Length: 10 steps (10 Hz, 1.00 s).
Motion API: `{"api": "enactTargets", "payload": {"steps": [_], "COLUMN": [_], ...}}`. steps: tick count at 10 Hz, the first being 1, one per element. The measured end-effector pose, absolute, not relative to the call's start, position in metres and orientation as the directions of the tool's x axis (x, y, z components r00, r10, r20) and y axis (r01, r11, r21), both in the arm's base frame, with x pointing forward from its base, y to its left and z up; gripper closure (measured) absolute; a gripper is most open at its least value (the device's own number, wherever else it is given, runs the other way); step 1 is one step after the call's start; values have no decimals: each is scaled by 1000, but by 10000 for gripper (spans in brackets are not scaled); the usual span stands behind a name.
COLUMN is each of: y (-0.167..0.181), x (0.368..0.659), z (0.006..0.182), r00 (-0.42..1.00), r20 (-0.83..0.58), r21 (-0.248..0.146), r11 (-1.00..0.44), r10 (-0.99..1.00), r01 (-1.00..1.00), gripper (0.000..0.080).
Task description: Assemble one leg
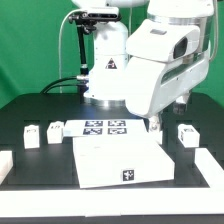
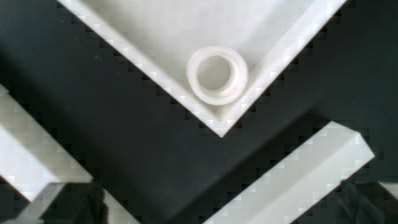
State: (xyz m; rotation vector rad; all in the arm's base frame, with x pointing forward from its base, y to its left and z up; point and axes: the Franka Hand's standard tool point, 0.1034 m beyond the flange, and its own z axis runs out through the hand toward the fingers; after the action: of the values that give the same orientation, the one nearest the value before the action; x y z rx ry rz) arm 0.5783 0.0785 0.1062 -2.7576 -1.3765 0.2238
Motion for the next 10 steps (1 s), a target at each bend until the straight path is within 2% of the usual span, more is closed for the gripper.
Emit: {"api": "enactTargets", "payload": {"steps": [10], "y": [77], "x": [578], "z": [105], "r00": [589], "r20": [-95], "r21": [-102], "r11": [-597], "r10": [802], "r01": [796], "gripper": [150]}}
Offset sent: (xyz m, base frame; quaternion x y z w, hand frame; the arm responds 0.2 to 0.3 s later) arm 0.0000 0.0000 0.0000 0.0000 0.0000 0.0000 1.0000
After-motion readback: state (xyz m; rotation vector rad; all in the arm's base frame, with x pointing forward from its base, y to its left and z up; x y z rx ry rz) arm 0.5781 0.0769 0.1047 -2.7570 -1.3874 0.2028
